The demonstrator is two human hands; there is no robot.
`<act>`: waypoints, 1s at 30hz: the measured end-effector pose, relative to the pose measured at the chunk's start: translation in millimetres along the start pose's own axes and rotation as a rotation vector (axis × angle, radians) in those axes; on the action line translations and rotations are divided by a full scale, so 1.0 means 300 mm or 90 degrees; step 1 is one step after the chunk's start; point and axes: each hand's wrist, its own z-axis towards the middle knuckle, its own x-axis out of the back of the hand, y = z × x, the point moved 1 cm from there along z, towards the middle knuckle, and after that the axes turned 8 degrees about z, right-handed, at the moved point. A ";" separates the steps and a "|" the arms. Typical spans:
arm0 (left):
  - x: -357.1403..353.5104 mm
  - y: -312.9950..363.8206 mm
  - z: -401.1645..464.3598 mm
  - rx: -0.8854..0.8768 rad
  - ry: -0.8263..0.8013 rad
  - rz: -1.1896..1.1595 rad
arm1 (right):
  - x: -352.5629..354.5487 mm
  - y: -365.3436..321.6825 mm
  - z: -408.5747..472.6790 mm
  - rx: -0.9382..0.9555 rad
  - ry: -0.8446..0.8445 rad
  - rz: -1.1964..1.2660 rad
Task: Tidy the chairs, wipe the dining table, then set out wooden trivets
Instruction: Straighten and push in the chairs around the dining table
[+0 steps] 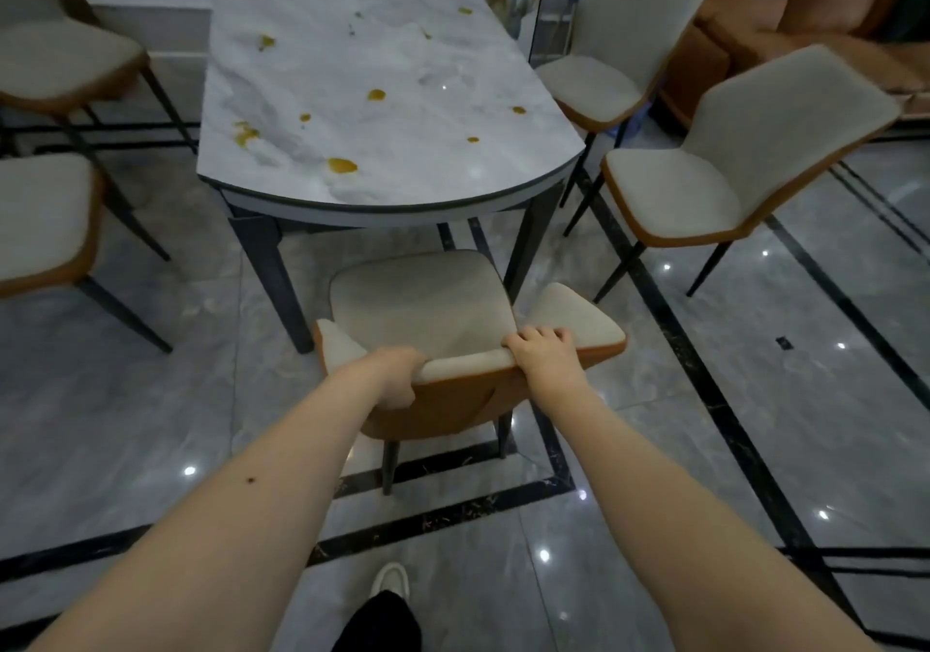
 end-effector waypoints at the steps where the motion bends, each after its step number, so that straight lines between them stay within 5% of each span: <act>1: 0.018 -0.013 0.021 0.004 0.007 -0.004 | 0.009 0.004 0.038 0.002 -0.001 0.002; 12: 0.162 -0.135 0.184 0.012 -0.009 -0.012 | 0.052 -0.001 0.282 -0.003 -0.015 0.016; 20: 0.168 -0.091 0.190 0.130 0.074 0.044 | 0.056 0.004 0.304 0.029 -0.001 0.072; 23: 0.173 -0.008 0.180 0.192 0.087 0.063 | 0.061 0.045 0.274 0.083 0.024 0.119; 30: 0.241 0.382 0.259 0.142 0.163 0.083 | 0.154 0.322 0.152 0.144 0.061 0.154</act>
